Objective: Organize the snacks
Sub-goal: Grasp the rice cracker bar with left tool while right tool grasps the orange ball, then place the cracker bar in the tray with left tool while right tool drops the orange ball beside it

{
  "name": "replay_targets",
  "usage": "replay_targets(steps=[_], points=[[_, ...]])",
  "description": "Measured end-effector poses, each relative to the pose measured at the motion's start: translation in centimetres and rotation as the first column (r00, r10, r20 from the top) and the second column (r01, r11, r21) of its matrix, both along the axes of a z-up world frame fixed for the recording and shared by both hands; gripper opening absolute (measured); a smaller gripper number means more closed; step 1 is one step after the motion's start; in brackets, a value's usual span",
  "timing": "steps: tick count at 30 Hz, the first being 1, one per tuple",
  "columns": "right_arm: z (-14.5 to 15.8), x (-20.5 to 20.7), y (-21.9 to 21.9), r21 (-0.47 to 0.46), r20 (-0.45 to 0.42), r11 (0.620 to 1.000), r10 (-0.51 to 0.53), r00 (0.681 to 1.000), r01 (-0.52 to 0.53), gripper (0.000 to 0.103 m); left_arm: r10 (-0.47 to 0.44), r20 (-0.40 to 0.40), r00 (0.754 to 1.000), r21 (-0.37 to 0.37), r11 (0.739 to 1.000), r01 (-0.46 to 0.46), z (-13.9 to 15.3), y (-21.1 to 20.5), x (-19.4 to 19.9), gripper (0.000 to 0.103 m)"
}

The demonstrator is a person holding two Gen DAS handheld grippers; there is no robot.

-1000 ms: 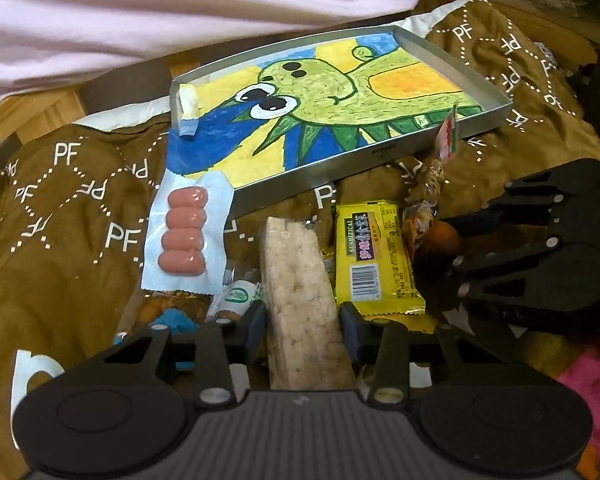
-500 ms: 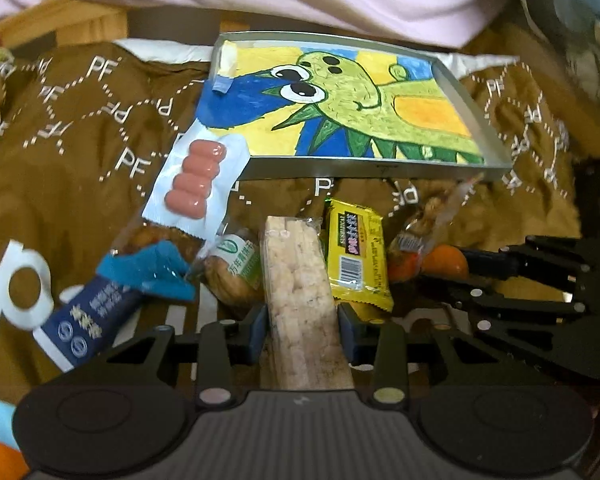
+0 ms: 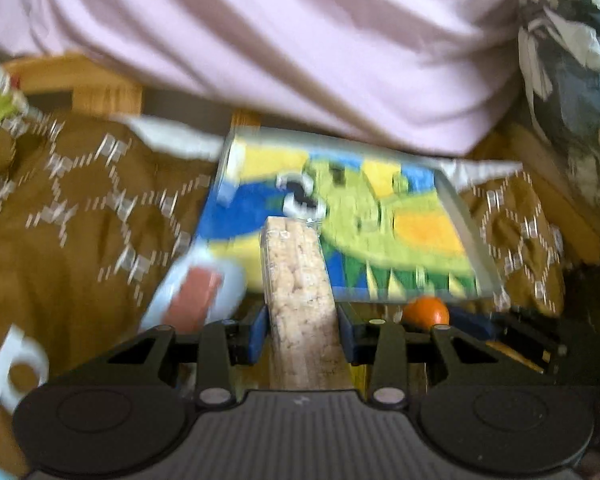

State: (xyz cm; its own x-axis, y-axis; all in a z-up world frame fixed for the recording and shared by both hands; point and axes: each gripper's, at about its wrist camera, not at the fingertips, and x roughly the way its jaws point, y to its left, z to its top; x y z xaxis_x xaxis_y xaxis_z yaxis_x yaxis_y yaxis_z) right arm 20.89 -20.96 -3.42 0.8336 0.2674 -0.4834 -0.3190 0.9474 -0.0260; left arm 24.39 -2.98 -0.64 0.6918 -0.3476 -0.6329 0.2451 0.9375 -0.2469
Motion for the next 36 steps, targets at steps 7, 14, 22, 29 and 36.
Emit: replay_targets(steps=[7,14,22,29,36], points=[[-1.8,5.6,-0.5,0.022,0.007,0.995,-0.100,0.995,0.100,0.030,0.024,0.113,0.993,-0.014,1.000,-0.023,-0.5,-1.9,5.7,0.041],[-3.8,9.2,-1.1,0.056,-0.060,0.986,-0.156,0.986,0.159,0.030,0.076,0.078,0.994,-0.061,0.996,-0.072,-3.0,-2.3,10.0,0.041],[-5.0,10.2,-0.5,0.039,-0.113,0.987,-0.151,0.982,0.157,0.031,0.094,0.024,0.995,-0.003,0.996,-0.094,-5.5,-2.2,11.4,0.041],[-5.5,10.5,-0.4,0.029,-0.138,0.987,-0.151,0.979,0.156,0.031,0.086,0.017,0.996,0.017,0.996,-0.086,-6.3,-2.8,11.7,0.041],[-5.4,10.2,-0.5,0.033,-0.134,0.986,-0.155,0.979,0.160,0.051,0.088,-0.003,0.996,0.035,0.996,-0.088,-6.6,-2.9,11.9,0.042]])
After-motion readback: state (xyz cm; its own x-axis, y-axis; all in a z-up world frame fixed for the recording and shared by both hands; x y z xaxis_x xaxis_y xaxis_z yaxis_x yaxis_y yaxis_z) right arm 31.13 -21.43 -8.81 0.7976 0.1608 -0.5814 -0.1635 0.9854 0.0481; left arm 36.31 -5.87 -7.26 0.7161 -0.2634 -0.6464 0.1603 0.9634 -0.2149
